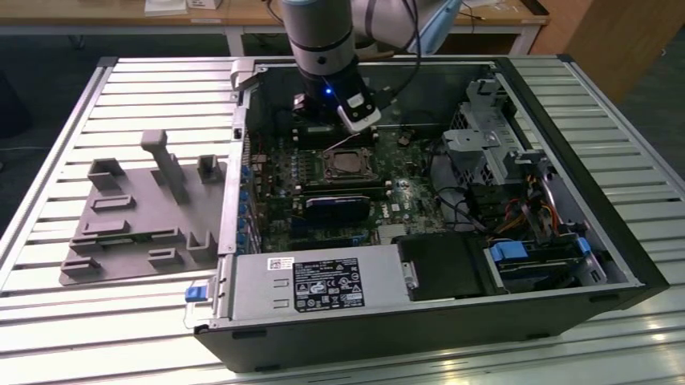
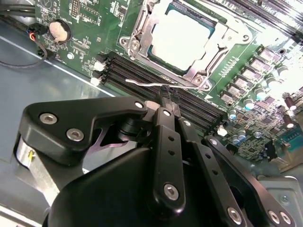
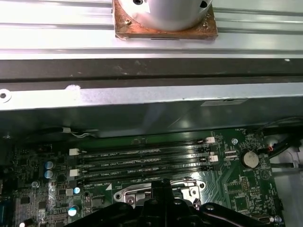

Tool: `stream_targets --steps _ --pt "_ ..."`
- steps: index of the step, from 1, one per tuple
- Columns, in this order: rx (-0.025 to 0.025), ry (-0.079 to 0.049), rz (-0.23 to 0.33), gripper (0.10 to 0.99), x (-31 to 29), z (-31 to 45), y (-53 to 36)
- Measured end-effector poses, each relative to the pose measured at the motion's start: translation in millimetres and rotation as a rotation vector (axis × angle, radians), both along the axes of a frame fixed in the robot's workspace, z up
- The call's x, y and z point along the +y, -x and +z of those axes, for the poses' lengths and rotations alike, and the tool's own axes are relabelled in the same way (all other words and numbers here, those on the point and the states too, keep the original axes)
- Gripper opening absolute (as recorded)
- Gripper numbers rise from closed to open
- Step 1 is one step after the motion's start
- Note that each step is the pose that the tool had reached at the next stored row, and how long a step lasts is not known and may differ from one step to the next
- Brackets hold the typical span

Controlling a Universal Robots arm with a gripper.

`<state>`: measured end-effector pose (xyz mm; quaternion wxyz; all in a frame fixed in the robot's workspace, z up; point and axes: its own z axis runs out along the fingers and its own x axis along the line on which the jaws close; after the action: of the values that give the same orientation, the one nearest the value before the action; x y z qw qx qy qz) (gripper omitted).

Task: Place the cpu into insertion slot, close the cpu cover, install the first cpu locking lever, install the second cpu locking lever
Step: 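Install the first cpu locking lever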

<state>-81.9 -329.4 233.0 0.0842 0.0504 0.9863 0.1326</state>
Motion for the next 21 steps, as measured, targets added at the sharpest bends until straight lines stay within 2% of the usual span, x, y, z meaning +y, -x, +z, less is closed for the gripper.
stream_targets --steps 16,21 --pt "-0.0001 0.000 -0.047 0.102 0.3 -4.3 -3.5" --pt "0.0000 0.000 -0.075 0.102 3.5 -6.3 -4.0"
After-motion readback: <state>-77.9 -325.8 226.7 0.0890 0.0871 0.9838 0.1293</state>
